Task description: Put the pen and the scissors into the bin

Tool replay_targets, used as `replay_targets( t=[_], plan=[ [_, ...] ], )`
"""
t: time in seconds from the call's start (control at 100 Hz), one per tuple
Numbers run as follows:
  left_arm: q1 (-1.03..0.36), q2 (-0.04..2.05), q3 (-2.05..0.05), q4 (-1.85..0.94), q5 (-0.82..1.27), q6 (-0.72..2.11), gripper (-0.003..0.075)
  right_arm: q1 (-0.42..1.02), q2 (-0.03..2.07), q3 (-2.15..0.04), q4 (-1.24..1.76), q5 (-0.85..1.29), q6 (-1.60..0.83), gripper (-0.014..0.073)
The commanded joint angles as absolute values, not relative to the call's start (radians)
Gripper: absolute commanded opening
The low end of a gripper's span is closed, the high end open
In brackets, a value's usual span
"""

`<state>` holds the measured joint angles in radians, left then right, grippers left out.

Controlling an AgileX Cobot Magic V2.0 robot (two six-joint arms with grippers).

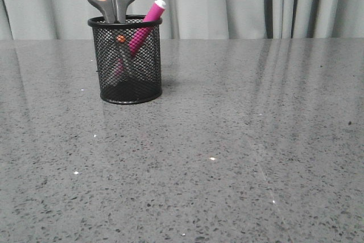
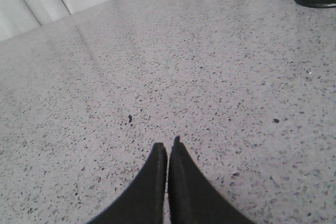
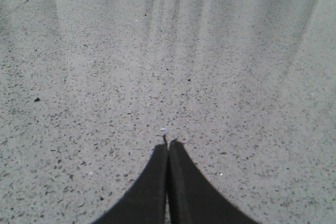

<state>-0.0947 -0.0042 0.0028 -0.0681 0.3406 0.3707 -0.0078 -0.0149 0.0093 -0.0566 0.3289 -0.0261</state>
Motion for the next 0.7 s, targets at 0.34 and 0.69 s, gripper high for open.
replay_targets(
  t=[0.34, 0.69],
  plan=[
    [-0.093, -0.03, 0.025, -0.07, 0.287, 0.361, -0.0021, -0.015, -0.028, 0.027, 0.039, 0.31, -0.03, -0.0048],
    [-0.093, -0.03, 0.025, -0.07, 0.287, 0.361, -0.0021, -0.015, -0.028, 0.027, 0.039, 0.31, -0.03, -0.0048]
  ],
)
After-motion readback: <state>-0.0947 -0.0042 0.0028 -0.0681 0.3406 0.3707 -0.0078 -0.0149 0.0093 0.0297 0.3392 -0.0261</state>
